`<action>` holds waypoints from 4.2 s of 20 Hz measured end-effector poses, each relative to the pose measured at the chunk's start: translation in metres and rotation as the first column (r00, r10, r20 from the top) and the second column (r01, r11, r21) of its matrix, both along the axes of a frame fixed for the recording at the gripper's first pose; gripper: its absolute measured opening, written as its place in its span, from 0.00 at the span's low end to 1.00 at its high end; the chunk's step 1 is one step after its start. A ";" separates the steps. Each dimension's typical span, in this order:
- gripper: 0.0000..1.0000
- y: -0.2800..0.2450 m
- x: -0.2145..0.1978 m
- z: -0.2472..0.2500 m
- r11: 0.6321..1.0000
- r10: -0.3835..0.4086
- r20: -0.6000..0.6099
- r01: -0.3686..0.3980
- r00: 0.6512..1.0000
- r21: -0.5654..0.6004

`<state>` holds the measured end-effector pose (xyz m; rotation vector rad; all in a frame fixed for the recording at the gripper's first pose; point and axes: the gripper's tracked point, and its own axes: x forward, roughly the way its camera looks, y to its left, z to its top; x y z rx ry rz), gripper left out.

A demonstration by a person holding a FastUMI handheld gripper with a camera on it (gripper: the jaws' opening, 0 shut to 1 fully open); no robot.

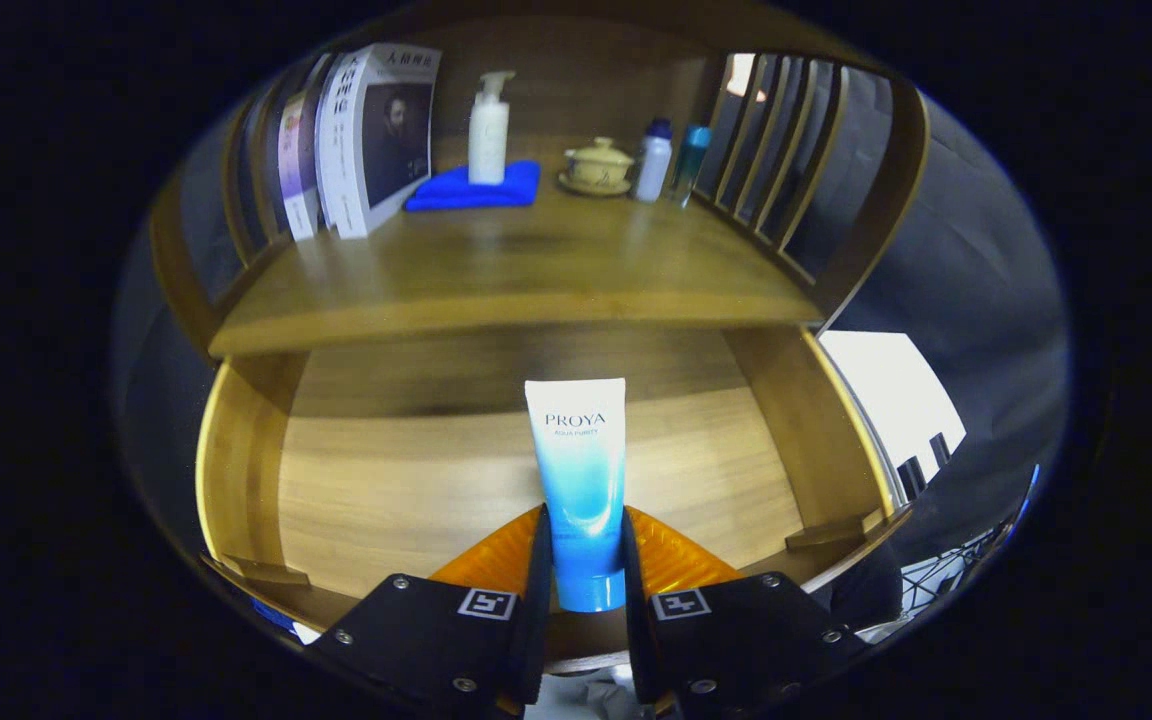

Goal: Pull open the drawer, take out the items inside it, and place them on the countertop above the cabinet.

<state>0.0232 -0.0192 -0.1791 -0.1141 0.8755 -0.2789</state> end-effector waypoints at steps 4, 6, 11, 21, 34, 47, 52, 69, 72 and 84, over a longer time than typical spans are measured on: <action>0.35 0.011 0.049 0.038 0.999 0.052 0.108 -0.052 0.993 -0.008; 0.35 0.018 0.080 0.045 0.996 0.088 0.139 -0.087 0.986 -0.011; 0.35 0.020 0.151 0.037 0.985 0.174 0.156 -0.173 0.972 -0.024; 0.43 0.011 0.195 0.009 0.967 0.251 0.138 -0.253 0.958 -0.007; 0.95 0.043 0.091 0.147 0.948 0.302 0.611 -0.296 0.732 -0.113; 0.95 0.070 -0.127 0.066 0.929 0.332 0.672 -0.353 0.662 -0.112; 0.95 0.063 -0.145 0.003 0.936 0.335 0.580 -0.336 0.743 -0.110; 0.95 0.015 -0.111 -0.033 0.962 0.232 0.587 -0.272 0.776 -0.021; 0.96 0.010 -0.097 -0.031 0.957 0.245 0.591 -0.291 0.769 -0.018; 0.95 0.013 0.002 -0.030 0.960 0.204 0.626 -0.279 0.753 0.021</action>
